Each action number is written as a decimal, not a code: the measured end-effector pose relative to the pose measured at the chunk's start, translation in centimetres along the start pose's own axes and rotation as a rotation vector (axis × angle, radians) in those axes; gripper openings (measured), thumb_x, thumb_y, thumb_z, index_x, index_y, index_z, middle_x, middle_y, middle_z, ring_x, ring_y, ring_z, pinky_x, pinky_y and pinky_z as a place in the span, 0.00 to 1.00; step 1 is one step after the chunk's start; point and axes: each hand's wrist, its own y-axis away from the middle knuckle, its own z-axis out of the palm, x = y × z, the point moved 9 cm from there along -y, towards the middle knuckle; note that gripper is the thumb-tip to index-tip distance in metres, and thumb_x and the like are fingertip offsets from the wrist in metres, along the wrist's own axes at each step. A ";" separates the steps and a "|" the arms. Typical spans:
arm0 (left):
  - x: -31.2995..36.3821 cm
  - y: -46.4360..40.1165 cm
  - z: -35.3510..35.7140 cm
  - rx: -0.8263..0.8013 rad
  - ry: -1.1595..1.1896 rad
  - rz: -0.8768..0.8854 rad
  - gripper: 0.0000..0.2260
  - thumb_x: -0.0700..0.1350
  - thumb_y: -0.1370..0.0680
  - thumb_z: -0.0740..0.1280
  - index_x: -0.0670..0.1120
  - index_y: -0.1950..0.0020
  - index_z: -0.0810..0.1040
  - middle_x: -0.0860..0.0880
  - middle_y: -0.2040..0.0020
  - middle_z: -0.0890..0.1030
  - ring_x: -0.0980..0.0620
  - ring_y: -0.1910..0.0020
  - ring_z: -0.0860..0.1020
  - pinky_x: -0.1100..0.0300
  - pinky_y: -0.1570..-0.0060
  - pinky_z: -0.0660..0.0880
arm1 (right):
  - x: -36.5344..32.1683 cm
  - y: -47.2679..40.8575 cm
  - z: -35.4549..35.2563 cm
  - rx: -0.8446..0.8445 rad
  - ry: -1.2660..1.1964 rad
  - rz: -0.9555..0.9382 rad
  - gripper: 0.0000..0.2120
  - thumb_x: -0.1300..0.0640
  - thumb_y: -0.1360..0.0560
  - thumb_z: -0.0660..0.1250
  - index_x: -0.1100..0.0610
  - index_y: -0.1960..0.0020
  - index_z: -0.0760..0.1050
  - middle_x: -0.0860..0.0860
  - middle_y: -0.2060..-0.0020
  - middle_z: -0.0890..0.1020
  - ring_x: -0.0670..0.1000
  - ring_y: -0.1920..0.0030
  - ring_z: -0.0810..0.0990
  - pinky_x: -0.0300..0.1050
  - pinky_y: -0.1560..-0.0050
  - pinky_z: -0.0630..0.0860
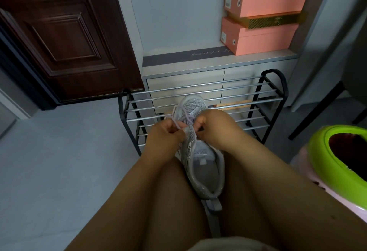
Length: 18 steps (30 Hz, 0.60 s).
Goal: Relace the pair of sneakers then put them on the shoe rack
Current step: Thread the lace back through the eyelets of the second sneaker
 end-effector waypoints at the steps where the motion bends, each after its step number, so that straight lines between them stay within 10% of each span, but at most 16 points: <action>1: 0.1 0.3 0.2 -0.026 0.019 -0.023 0.01 0.40 0.25 0.70 0.43 0.54 0.81 0.52 0.65 0.81 0.63 0.70 0.77 0.70 0.69 0.72 | 0.0 0.0 -0.1 -0.010 -0.021 -0.009 0.05 0.59 0.30 0.69 0.51 0.56 0.83 0.48 0.59 0.83 0.49 0.56 0.79 0.38 0.57 0.71; 5: 0.5 1.4 1.4 -0.199 -0.089 -0.029 0.17 0.43 0.32 0.76 0.45 0.47 0.76 0.48 0.55 0.78 0.56 0.59 0.76 0.67 0.62 0.75 | -0.1 0.2 -0.7 -0.086 -0.038 -0.057 0.05 0.61 0.31 0.72 0.53 0.56 0.82 0.47 0.62 0.81 0.45 0.60 0.76 0.35 0.62 0.68; 12: -0.2 1.4 0.2 -0.133 -0.090 -0.035 0.13 0.29 0.32 0.68 0.41 0.52 0.77 0.47 0.59 0.78 0.53 0.62 0.75 0.65 0.64 0.74 | -1.7 2.3 -2.4 -0.308 -0.067 -0.212 0.12 0.62 0.33 0.74 0.44 0.65 0.78 0.45 0.66 0.79 0.39 0.69 0.73 0.28 0.66 0.66; 18: -1.7 0.7 0.3 -0.160 0.172 -0.147 0.16 0.23 0.33 0.62 0.37 0.50 0.77 0.41 0.58 0.78 0.46 0.59 0.76 0.59 0.63 0.75 | -6.9 9.3 -0.3 -0.841 -0.183 -0.468 0.07 0.61 0.31 0.73 0.58 0.53 0.83 0.40 0.66 0.76 0.35 0.65 0.75 0.26 0.62 0.67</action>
